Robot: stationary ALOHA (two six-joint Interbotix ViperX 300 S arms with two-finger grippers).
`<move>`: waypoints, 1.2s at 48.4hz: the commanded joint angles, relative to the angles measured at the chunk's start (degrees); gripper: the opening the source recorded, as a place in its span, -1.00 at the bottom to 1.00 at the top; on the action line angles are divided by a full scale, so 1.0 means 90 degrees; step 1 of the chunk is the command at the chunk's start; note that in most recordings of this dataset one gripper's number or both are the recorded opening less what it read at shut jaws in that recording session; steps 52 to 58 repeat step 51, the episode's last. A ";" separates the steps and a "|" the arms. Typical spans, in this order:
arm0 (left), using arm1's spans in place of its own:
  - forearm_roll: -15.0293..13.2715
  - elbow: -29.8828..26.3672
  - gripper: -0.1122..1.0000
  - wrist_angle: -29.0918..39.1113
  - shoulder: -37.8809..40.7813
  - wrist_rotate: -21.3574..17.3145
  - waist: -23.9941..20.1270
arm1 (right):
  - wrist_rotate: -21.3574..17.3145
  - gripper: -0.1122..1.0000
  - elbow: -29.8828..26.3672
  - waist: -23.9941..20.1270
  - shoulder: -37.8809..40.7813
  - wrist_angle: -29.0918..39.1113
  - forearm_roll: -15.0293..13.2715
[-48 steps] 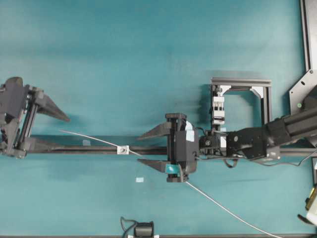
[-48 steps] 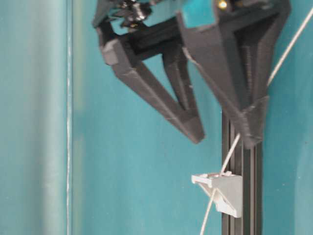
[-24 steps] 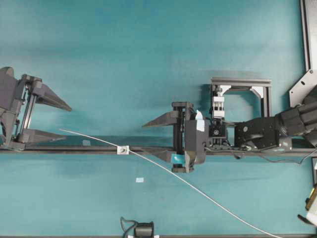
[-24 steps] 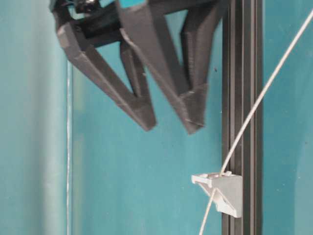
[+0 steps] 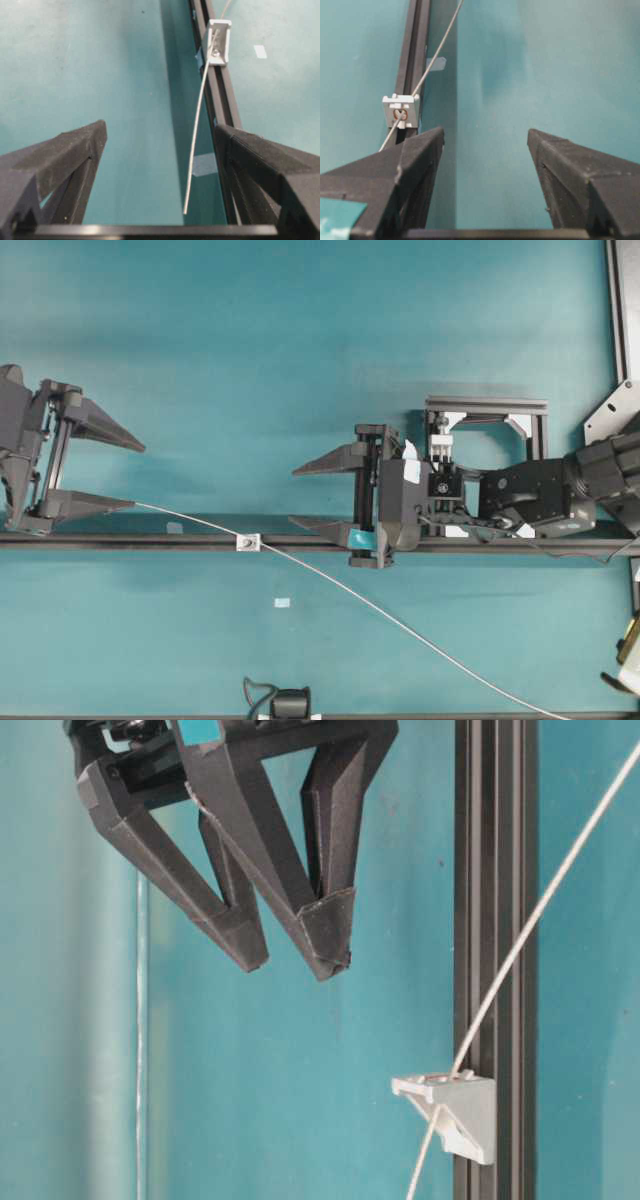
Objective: Insert the wire into the hole on the left side and pull it with the left arm.
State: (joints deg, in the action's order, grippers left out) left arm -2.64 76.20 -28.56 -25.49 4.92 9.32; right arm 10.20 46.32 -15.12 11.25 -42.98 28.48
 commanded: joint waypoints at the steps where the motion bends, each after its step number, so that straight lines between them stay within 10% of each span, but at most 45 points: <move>1: 0.0010 -0.0039 0.65 -0.0059 -0.0029 -0.0010 -0.0029 | 0.0010 0.57 -0.0039 0.0010 -0.0195 -0.0049 -0.0010; 58: 0.0020 -0.0244 0.64 -0.0039 -0.0078 0.0059 -0.0029 | -0.0059 0.57 -0.0107 0.0010 -0.0459 0.0156 -0.0010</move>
